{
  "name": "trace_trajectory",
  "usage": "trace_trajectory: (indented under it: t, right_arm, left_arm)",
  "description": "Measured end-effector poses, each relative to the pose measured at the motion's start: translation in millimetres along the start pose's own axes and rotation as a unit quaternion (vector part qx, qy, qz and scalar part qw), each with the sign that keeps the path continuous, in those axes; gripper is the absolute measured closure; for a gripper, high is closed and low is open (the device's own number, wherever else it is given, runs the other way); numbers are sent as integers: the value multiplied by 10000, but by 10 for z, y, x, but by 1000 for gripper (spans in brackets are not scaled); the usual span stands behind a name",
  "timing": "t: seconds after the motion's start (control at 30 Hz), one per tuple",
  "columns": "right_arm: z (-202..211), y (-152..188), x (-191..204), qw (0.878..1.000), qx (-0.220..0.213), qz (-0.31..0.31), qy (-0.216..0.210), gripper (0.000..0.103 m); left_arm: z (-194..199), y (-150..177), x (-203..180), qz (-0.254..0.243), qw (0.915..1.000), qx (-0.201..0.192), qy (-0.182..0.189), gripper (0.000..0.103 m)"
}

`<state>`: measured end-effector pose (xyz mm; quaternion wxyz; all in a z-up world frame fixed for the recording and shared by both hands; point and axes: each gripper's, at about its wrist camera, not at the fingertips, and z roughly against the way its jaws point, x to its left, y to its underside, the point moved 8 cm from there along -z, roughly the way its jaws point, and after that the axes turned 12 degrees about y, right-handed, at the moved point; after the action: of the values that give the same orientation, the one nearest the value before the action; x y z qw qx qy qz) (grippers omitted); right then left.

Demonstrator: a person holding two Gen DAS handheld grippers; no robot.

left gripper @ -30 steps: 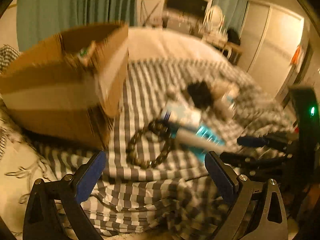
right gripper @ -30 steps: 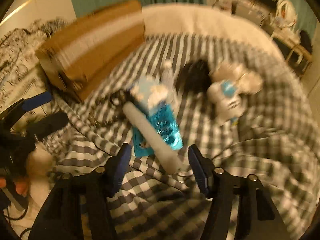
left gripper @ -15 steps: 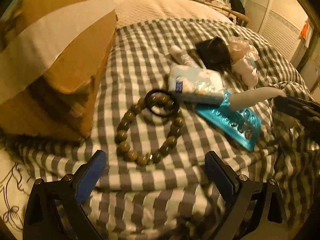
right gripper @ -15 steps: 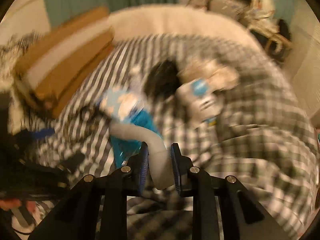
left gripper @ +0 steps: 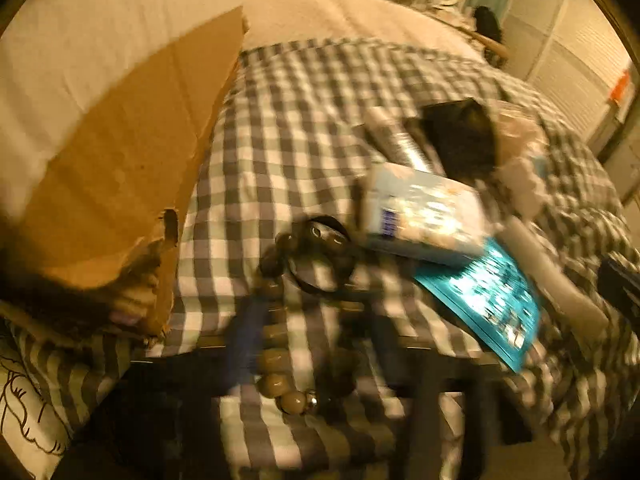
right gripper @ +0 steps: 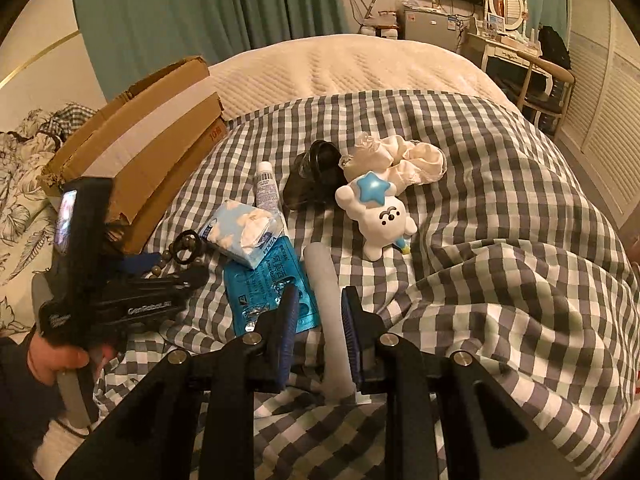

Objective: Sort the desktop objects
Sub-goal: 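Grasp the bead bracelet with the left tool while the right tool grasps the white cylinder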

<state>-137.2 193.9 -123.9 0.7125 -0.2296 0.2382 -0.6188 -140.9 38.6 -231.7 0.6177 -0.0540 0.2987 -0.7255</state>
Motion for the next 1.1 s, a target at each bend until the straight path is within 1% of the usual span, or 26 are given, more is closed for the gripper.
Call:
trace_trajectory:
  t: [0.03, 0.07, 0.2, 0.3, 0.37, 0.4, 0.5, 0.6, 0.67, 0.73, 0.77, 0.83, 0.9, 0.93, 0.97, 1.0, 1.03, 1.07, 1.1]
  right_arm:
    - [-2, -2, -9, 10000, -12, -15, -10, 82]
    - [9, -7, -12, 10000, -41, -32, -16, 82]
    - [24, 12, -9, 10000, -43, -14, 33, 82]
    - [97, 27, -25, 9998, -121, -98, -88, 84]
    - [171, 41, -81, 9993, -170, -246, -214, 84]
    - [217, 56, -150, 9983, -186, -450, -321, 84]
    - [231, 110, -233, 9960, -54, -678, -582, 84]
    - [169, 127, -237, 9967, 72, -652, -472, 84]
    - [57, 100, -191, 9983, 210, -464, -288, 79]
    - [-95, 72, -129, 9987, 402, -245, -169, 60]
    - [-169, 55, -94, 9987, 468, -167, -149, 58]
    - [-349, 45, 0, 9975, 695, 15, -150, 57]
    - [-590, 102, 57, 9936, 1111, 193, 40, 58]
    - [-695, 147, 73, 9911, 1299, 259, 101, 65]
    - [-717, 150, 79, 9910, 1317, 243, 80, 74]
    - [-700, 143, 70, 9917, 1273, 201, 48, 89]
    - [-673, 139, 54, 9924, 1221, 172, 48, 91]
    - [-611, 131, 27, 9938, 1108, 84, 6, 92]
    - [-520, 124, -4, 9952, 971, -64, -118, 92]
  left_arm:
    - [36, 26, -30, -58, 10000, -13, 53, 87]
    - [62, 41, -42, -68, 9999, -40, 96, 92]
    - [259, 49, -108, -31, 9987, -288, 414, 92]
    - [449, 34, -174, -127, 9972, -513, 537, 92]
    - [556, 27, -226, -228, 9958, -644, 602, 92]
    - [610, 34, -258, -297, 9951, -722, 609, 92]
    - [630, -34, -334, -463, 9937, -826, 601, 92]
    - [596, -54, -349, -531, 9933, -816, 618, 92]
    - [581, -28, -325, -526, 9936, -795, 610, 92]
    - [568, -22, -304, -483, 9938, -775, 632, 92]
    - [539, -38, -290, -438, 9940, -776, 637, 92]
    - [509, -30, -255, -359, 9945, -714, 673, 92]
    - [475, -30, -204, -270, 9951, -680, 668, 92]
    - [459, -29, -190, -231, 9952, -654, 688, 92]
    - [456, -32, -180, -195, 9953, -657, 688, 92]
    - [461, -36, -174, -177, 9952, -666, 696, 92]
    - [472, -40, -176, -169, 9950, -681, 713, 92]
    - [492, -45, -175, -172, 9946, -723, 719, 92]
    - [517, -52, -187, -188, 9941, -763, 747, 92]
